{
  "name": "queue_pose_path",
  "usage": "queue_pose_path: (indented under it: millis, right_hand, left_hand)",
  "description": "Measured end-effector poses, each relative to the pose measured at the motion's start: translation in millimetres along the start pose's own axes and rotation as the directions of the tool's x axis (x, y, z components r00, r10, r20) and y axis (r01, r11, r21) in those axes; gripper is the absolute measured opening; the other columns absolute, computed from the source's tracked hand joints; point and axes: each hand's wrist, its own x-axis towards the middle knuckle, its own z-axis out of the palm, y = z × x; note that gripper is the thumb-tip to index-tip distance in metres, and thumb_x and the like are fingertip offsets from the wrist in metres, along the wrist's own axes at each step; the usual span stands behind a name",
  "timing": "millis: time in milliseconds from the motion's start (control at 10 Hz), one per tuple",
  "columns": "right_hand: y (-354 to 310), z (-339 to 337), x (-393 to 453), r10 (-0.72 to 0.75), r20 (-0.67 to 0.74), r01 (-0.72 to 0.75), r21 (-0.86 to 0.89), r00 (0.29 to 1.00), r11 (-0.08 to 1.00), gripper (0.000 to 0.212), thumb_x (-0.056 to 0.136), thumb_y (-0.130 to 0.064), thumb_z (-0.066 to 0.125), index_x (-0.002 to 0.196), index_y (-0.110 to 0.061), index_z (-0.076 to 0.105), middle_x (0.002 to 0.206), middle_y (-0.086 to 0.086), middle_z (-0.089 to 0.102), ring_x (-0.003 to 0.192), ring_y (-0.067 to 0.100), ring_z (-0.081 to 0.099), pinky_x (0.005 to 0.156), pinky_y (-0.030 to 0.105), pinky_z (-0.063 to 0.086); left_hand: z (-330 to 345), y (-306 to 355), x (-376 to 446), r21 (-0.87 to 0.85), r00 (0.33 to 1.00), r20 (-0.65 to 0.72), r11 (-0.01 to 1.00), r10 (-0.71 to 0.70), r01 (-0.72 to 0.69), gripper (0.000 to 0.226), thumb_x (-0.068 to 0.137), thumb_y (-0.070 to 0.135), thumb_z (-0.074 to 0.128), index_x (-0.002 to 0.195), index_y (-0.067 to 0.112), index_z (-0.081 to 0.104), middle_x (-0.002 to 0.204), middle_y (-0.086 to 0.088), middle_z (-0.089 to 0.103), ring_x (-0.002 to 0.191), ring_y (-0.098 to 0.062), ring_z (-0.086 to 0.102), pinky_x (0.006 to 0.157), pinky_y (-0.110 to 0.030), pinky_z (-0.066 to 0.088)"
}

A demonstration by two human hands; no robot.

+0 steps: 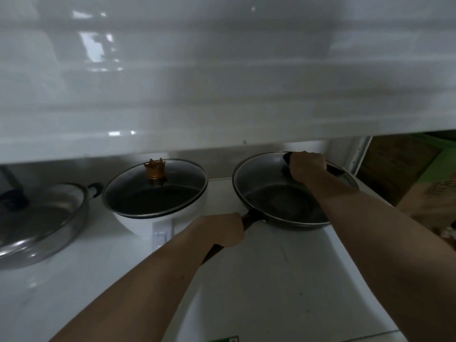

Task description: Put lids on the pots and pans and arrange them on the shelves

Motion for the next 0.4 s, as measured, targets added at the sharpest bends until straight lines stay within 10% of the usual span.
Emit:
queue_pose_path:
  millis: [400]
  right_hand:
    - [-25.2,12.9,-0.8,-0.003,-0.044,0.003,-0.004,0.999,1.0,0.058,0.092,-0.025,0.042,0.147,-0.01,0.03,0.142,0.012,0.048,0.132,0.032,0.042,0.118,0.05,0.009]
  left_hand:
    - [2.0,-1.2,-14.0,-0.035,0.993,-0.118,0.999,0.002,-0.006,0.038,0.1,0.029,0.038,0.13,0.007,0.047,0.13,-0.014,0.056,0.117,-0.029,0.055,0.086,-0.031,0.039]
